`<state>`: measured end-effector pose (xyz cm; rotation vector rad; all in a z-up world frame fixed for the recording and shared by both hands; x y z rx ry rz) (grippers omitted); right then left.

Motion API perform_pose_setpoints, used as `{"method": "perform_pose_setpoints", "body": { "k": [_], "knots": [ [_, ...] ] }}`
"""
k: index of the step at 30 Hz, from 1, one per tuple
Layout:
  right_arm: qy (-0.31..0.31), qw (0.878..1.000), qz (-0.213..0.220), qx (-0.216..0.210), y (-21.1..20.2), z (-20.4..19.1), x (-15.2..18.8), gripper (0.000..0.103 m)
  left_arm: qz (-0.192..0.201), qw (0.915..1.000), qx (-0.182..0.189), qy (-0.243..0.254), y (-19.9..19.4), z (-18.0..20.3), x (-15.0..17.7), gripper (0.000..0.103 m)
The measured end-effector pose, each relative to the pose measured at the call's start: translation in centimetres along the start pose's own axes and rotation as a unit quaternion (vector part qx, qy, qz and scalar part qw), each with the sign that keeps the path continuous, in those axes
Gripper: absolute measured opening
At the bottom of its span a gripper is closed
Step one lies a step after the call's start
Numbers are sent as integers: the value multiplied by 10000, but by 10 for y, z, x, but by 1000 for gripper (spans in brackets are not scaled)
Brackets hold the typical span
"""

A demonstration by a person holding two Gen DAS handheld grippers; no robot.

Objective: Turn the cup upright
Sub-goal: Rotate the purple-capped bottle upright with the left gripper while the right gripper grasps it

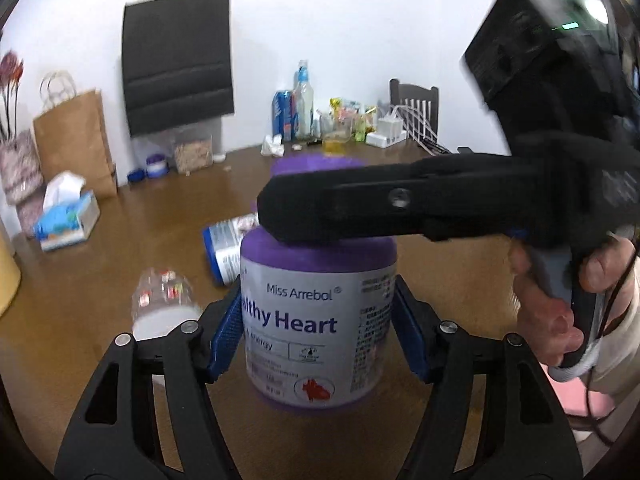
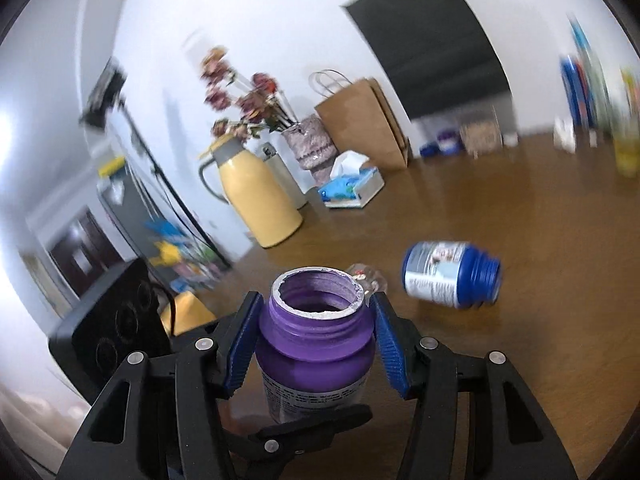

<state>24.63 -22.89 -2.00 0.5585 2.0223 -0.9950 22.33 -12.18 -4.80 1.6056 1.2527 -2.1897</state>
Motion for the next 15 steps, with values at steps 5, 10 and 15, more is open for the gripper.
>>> {"method": "perform_pose_setpoints", "body": {
  "k": [5,10,15],
  "knots": [
    [-667,9975,-206,101,9,-23,18,59,-281,9973,-215,-639,-2,-6,26,64],
    [-988,9939,-396,282,23,-25,44,59,-697,9923,-549,-865,3,-3,51,64],
    [-1342,9874,-521,654,26,-36,61,59,-948,9878,-871,-881,8,2,61,89]
  ]
}}
Point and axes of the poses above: each gripper's, at about its wrist camera, not at the fingertips, and y roughly the way its jaws point, z to its right, x to its underside, the point moved 2 cm from there along y, roughly the way its jaws point, and after that the axes turned 4 degrees about x, right-handed, at the moved point
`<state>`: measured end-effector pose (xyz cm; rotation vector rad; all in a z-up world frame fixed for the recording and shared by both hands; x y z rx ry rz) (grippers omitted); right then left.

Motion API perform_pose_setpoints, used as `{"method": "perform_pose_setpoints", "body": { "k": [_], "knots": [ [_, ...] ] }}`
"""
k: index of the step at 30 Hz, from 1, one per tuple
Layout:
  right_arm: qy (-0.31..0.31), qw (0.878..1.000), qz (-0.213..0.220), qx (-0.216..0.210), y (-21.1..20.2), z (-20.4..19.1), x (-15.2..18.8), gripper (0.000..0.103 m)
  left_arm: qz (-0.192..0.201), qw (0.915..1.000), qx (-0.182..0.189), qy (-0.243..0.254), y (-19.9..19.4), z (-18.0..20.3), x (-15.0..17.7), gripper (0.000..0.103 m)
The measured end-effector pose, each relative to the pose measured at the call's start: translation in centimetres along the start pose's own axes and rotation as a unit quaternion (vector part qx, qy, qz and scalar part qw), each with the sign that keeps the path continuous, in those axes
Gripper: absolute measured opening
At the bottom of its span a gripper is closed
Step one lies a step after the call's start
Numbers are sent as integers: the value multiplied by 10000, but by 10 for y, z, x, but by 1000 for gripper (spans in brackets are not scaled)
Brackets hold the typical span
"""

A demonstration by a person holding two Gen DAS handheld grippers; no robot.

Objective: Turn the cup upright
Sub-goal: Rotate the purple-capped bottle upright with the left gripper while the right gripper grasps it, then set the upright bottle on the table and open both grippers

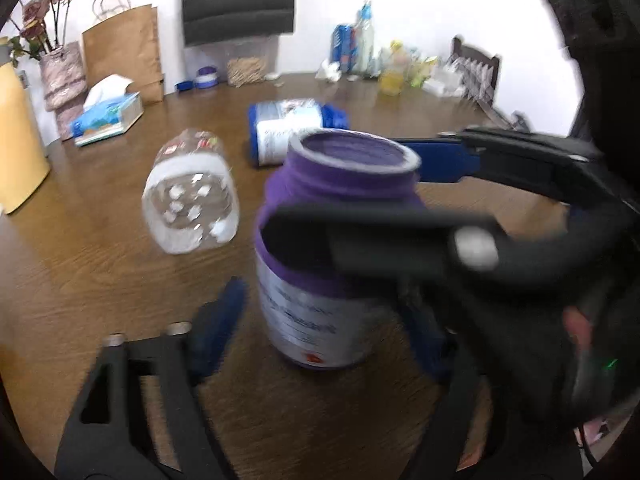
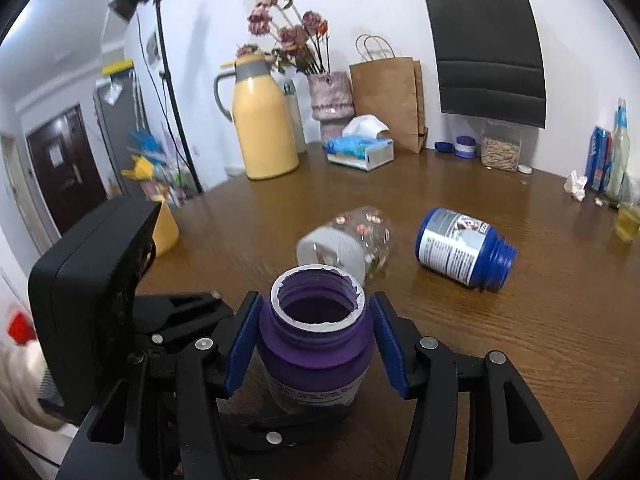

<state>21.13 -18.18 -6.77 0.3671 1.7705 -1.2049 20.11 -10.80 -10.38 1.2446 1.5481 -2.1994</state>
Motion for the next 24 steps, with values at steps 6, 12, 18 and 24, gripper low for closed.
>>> {"method": "perform_pose_setpoints", "body": {
  "k": [6,12,18,24],
  "knots": [
    [-186,9998,14,107,-5,-12,5,60,168,9987,69,-472,-3,-9,3,91],
    [-122,9998,11,136,-3,-12,3,61,431,9980,140,-441,-8,2,2,63],
    [213,9997,-55,75,-12,1,7,61,590,9979,85,-256,-6,10,3,63],
    [596,9980,-136,-160,-15,12,15,64,670,9977,-43,-72,-5,16,3,63]
  ]
}}
Point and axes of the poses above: each gripper's, at about its wrist camera, not at the fingertips, and y roughly the way its jaws point, z to its right, x to its underside, the point moved 2 cm from there along y, roughly the way its jaws point, and after that the axes turned 4 degrees about x, right-handed, at the moved point
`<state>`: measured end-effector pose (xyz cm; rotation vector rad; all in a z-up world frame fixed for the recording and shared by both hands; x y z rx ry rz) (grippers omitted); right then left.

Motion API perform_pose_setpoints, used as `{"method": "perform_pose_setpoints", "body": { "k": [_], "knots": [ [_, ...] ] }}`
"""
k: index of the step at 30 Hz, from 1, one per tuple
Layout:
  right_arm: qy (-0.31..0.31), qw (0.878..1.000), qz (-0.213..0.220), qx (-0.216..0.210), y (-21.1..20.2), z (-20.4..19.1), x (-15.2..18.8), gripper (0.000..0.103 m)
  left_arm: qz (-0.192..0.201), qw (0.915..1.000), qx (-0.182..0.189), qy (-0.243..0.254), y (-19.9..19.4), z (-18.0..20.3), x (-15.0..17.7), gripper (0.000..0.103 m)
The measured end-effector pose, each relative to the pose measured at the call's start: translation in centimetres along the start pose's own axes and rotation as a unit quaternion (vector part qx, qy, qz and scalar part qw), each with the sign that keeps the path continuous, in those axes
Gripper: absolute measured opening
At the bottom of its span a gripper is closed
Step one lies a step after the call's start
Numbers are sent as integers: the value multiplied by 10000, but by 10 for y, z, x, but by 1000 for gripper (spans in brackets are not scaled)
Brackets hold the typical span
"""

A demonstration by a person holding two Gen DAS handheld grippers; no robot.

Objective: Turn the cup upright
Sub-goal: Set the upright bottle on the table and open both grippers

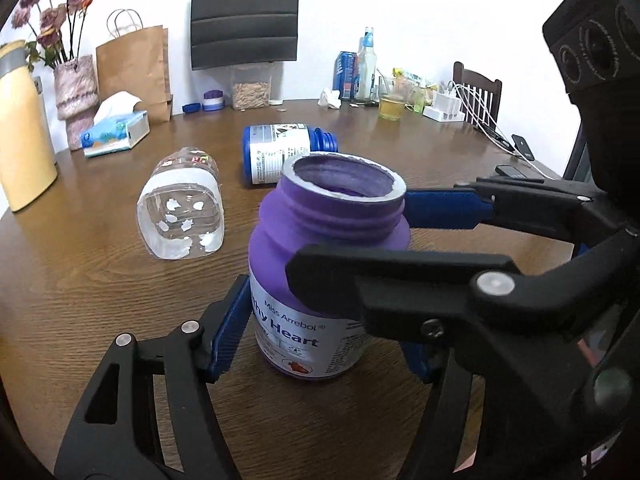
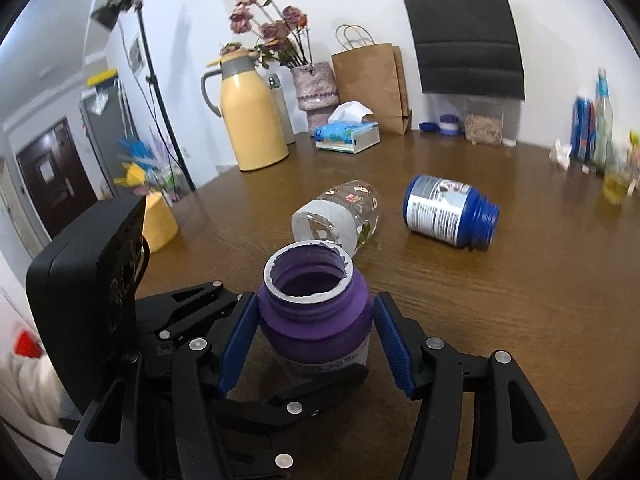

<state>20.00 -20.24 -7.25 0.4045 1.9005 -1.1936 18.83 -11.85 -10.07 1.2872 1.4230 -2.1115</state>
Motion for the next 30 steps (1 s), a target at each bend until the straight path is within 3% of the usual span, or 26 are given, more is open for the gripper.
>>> {"method": "perform_pose_setpoints", "body": {
  "k": [2,7,8,11,16,18,20,30],
  "knots": [
    [-146,9999,11,82,1,-5,-1,64,-92,9999,0,-81,0,-2,0,73],
    [-566,9971,243,450,3,-17,3,63,-110,9997,187,-104,-19,-12,4,77],
    [-606,9962,336,534,5,-16,3,63,-112,9999,90,-73,-23,-15,6,83],
    [-690,9939,485,708,10,-14,1,62,-69,9997,-216,-71,-30,-27,8,85],
    [-504,9952,453,706,11,-12,-4,62,18,9958,-655,-632,-35,-53,4,87],
    [-324,9962,480,652,6,-10,-4,66,72,9945,-747,-730,-38,-56,4,87],
    [-209,9957,641,632,-6,-10,-4,86,147,9944,-731,-745,-43,-55,4,88],
    [273,9929,817,818,-70,-4,6,86,577,9883,-1116,-867,-87,-48,5,92]
  ]
}}
Point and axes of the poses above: each gripper's, at about its wrist camera, not at the fingertips, and y roughly the way its jaws point, z to its right, x to its underside, the point moved 2 cm from there along y, roughly the way its jaws point, and after that the axes turned 4 degrees about x, right-handed, at the moved point
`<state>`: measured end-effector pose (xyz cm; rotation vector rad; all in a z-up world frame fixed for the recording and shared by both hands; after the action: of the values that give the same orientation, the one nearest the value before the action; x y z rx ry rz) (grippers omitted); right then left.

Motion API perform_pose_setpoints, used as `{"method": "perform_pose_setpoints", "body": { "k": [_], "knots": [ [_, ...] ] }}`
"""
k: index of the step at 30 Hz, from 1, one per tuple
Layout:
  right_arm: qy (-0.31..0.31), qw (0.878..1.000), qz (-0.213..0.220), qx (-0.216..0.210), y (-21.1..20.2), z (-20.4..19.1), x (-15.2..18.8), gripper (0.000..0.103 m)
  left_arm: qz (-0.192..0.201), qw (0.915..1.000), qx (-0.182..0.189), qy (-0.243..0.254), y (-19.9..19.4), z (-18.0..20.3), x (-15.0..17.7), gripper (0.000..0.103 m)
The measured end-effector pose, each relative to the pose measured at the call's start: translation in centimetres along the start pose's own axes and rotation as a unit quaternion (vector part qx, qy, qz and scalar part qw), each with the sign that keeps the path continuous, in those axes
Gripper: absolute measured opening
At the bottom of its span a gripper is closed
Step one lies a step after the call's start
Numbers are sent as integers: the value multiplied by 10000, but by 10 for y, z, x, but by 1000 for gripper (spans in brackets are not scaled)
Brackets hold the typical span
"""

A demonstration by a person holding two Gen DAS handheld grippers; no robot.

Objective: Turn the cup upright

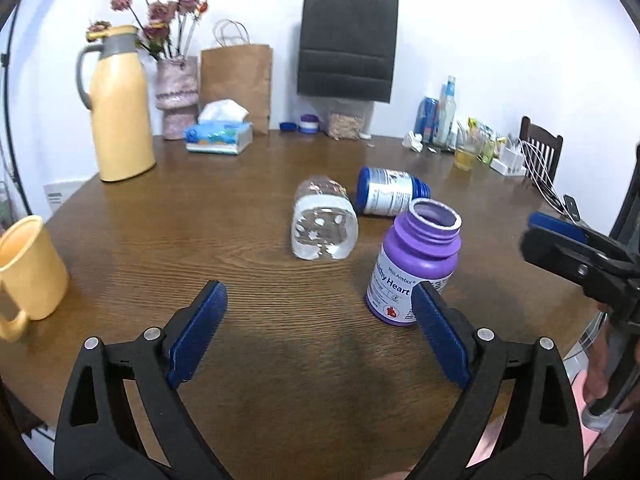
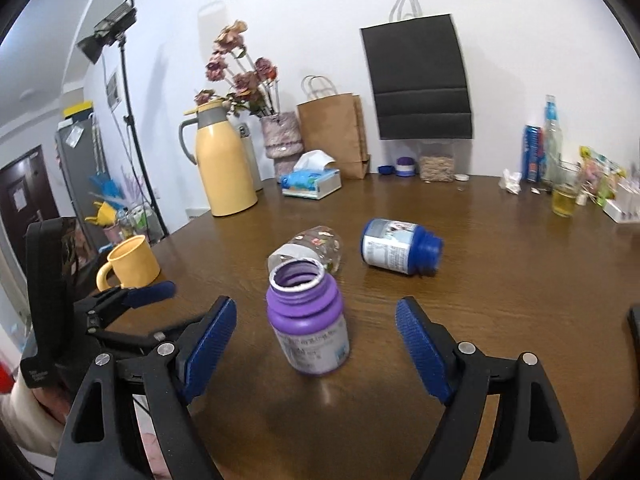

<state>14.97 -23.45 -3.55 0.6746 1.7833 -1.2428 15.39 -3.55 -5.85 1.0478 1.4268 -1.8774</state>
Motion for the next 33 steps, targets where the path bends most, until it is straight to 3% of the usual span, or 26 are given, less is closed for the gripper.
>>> {"method": "perform_pose_setpoints", "body": {
  "k": [4,10,13,17,19,33],
  "knots": [
    [4,9996,3,269,-27,-2,3,86,174,9996,-210,-106,-28,-1,-3,102],
    [149,9987,-223,444,-60,-12,17,86,330,9982,-495,-30,-82,2,0,103],
    [260,9971,-437,558,-73,-20,27,86,164,9979,-613,-114,-105,6,7,103],
    [308,9942,-781,669,-86,-32,44,86,-145,9982,-551,-171,-120,8,18,103],
    [293,9934,-782,783,-91,-39,48,86,-106,9971,-728,-196,-124,10,20,103],
    [183,9961,-545,669,-98,-52,38,86,294,9952,-934,-73,-144,12,14,103]
  ]
}}
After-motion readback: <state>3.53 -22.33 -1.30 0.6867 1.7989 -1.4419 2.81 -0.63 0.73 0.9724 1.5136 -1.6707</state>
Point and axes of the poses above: each gripper's, at about its wrist camera, not at the fingertips, and y roughly the way its jaws point, z to its right, x to its underside, the point moved 2 cm from there along y, roughly the way its jaws point, and after that the axes turned 4 degrees about x, right-handed, at the moved point
